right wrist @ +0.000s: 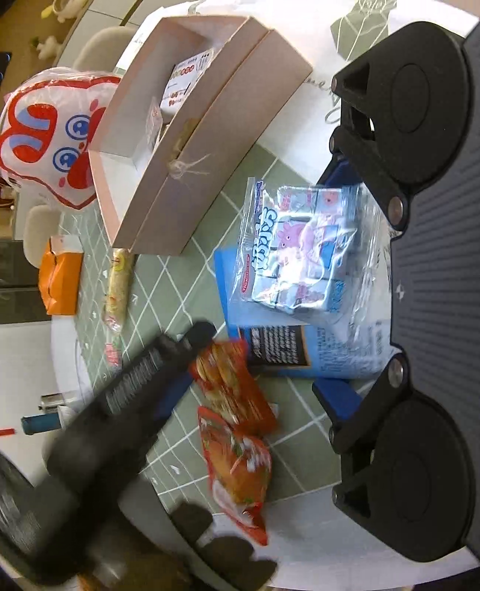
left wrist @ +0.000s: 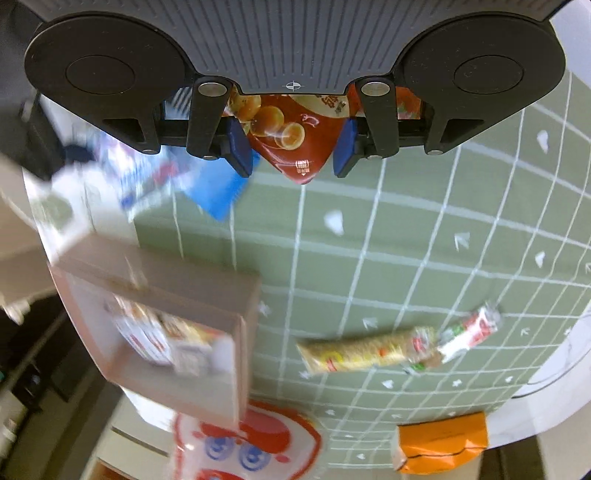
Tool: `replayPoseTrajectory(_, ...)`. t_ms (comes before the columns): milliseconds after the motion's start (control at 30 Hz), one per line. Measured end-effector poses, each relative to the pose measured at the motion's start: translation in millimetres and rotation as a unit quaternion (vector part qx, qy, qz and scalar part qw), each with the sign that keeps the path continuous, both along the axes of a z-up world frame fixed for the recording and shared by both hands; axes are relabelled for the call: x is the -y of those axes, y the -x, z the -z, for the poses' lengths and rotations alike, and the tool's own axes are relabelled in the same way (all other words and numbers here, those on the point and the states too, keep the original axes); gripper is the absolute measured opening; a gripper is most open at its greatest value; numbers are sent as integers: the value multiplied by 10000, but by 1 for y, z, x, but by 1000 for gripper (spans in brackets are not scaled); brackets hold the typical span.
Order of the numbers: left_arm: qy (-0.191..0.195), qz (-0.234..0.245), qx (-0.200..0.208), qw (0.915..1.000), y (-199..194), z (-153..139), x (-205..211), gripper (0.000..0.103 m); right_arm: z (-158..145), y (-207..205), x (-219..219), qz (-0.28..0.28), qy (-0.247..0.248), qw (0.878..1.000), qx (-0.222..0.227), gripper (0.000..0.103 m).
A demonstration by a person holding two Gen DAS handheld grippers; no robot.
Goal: Organize snacks
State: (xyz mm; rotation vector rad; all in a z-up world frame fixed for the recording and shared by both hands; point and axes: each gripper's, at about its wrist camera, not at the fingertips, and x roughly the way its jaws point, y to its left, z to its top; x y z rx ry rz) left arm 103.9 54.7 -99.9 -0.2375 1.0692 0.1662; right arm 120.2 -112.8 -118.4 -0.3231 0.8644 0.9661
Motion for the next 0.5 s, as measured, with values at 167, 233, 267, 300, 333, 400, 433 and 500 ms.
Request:
replayPoseTrajectory(167, 12, 63, 109, 9999, 42, -1, 13, 50, -13, -3, 11, 76, -77, 9998, -136, 80)
replayPoseTrajectory(233, 98, -133, 245, 9996, 60, -8, 12, 50, -18, -3, 10, 122, -41, 9999, -93, 70)
replayPoseTrajectory(267, 127, -249, 342, 9990, 70, -14, 12, 50, -21, -4, 9, 150, -6, 9998, -90, 65)
replayPoseTrajectory(300, 193, -364, 407, 9983, 80, -18, 13, 50, -24, -5, 8, 145, -4, 9998, -127, 63)
replayPoseTrajectory(333, 296, -475, 422, 9975, 88, -21, 11, 50, -27, -5, 8, 95, -26, 9997, -205, 63)
replayPoseTrajectory(400, 658, -752, 284, 9946, 102, -21, 9, 49, -30, -1, 6, -85, -36, 9994, -324, 63)
replayPoseTrajectory(433, 808, -854, 210, 9928, 106, -20, 8, 49, -31, 4, 4, -218, 14, 9992, -335, 63)
replayPoseTrajectory(500, 945, -1029, 138, 9901, 112, -15, 8, 49, -28, 16, -2, -503, 198, 9984, -159, 65)
